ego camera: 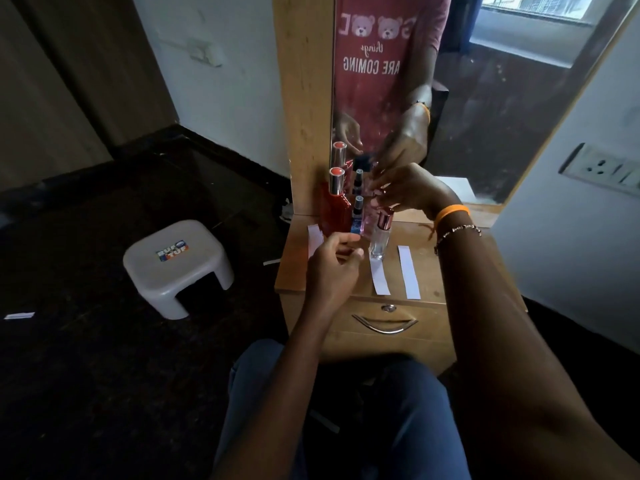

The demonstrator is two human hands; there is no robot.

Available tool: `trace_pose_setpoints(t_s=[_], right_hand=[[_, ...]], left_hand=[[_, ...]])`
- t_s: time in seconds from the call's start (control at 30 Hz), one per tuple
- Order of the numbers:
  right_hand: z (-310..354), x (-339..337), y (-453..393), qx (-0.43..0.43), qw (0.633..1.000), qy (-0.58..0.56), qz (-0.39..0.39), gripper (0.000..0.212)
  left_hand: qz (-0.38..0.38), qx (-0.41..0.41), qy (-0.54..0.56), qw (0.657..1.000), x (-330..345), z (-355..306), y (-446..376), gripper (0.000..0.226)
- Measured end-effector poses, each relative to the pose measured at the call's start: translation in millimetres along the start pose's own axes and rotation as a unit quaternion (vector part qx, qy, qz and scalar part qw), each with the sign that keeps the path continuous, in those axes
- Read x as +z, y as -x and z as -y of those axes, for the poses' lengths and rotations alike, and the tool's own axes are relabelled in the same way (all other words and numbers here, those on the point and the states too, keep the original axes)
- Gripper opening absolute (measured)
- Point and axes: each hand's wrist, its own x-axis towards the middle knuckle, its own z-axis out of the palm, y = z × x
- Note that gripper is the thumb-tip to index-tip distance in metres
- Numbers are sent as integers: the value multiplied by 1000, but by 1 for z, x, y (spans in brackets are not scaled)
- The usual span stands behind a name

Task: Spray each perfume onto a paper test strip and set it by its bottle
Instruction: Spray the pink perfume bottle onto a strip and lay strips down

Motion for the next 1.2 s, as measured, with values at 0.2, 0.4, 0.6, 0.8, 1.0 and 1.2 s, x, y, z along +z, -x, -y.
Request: trace_pose_setpoints(t_s=[0.2,0.4,0.6,0.8,1.0,1.2], right_hand=[[10,5,-5,70,995,72,23,37],[5,10,-5,77,994,59,-46,25],[-18,3,15,7,965,138,-222,23],[-14,-9,95,-75,934,152,-315,23],[-9,21,137,-65,975,77,-197,19],[-30,35,137,-73,974,-161,-138,16]], left_hand=[[-3,5,8,1000,-1,1,-1,19],[6,-7,20,1000,-1,3,0,17],[-5,12,30,999,-3,3,3,18],[9,121,30,992,4,-12,23,29],[47,143,-1,989,26,-8,38,58],[1,134,-60,989,18,-4,43,47]])
